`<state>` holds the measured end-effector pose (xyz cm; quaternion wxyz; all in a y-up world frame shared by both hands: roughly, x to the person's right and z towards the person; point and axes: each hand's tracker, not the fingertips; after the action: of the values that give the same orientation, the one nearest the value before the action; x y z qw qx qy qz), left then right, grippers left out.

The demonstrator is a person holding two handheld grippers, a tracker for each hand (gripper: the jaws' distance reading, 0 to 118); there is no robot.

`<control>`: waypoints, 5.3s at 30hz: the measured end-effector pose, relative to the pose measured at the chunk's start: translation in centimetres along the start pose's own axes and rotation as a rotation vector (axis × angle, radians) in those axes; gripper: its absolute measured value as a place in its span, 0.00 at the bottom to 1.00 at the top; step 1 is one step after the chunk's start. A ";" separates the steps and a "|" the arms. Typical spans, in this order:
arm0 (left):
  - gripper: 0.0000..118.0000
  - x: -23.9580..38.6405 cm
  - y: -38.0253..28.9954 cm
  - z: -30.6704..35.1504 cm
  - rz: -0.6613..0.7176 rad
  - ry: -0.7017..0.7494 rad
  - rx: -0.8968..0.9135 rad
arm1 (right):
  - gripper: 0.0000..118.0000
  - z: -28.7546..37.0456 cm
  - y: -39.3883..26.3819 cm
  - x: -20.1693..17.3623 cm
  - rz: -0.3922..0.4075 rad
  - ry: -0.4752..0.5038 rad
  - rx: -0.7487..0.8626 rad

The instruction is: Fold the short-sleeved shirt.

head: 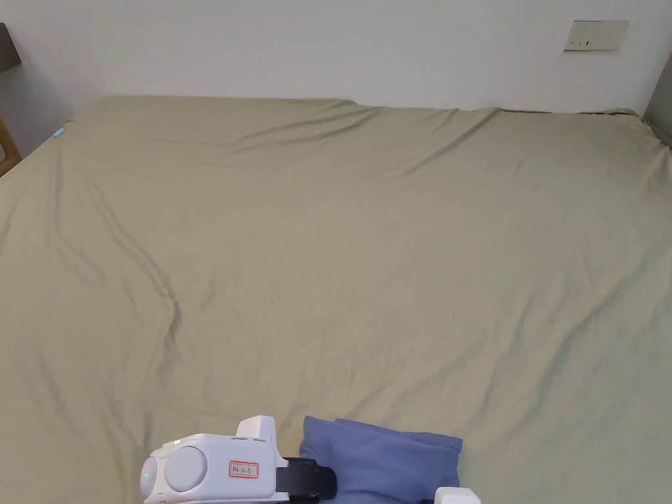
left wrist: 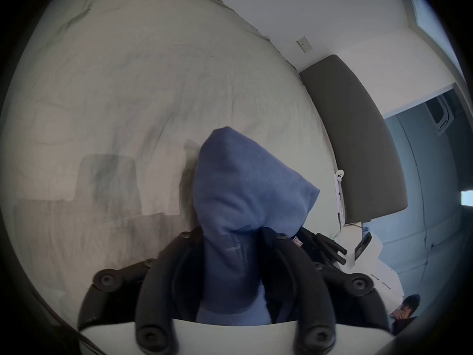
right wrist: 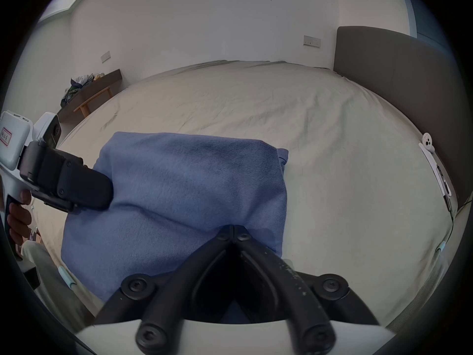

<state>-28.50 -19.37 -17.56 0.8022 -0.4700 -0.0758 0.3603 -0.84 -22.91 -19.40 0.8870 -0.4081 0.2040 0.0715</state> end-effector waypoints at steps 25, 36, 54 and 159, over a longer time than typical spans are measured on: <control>0.15 -22.5 13.8 25.7 -0.030 0.682 0.213 | 0.01 6.6 13.8 -6.5 0.179 0.041 0.269; 0.20 -32.8 13.8 32.1 0.147 0.856 0.286 | 0.01 4.2 16.7 -10.1 0.200 0.080 0.285; 0.93 -12.3 9.5 34.0 -0.195 0.862 0.844 | 0.01 12.1 17.4 -5.5 0.145 0.001 0.489; 1.00 14.9 0.1 18.6 -0.646 0.503 1.214 | 1.00 24.5 16.9 3.5 0.108 -0.226 0.892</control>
<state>-26.23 3.32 -10.69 0.9808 0.0347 0.1887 -0.0346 4.80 6.50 -18.28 0.9875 0.0348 0.1381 0.0670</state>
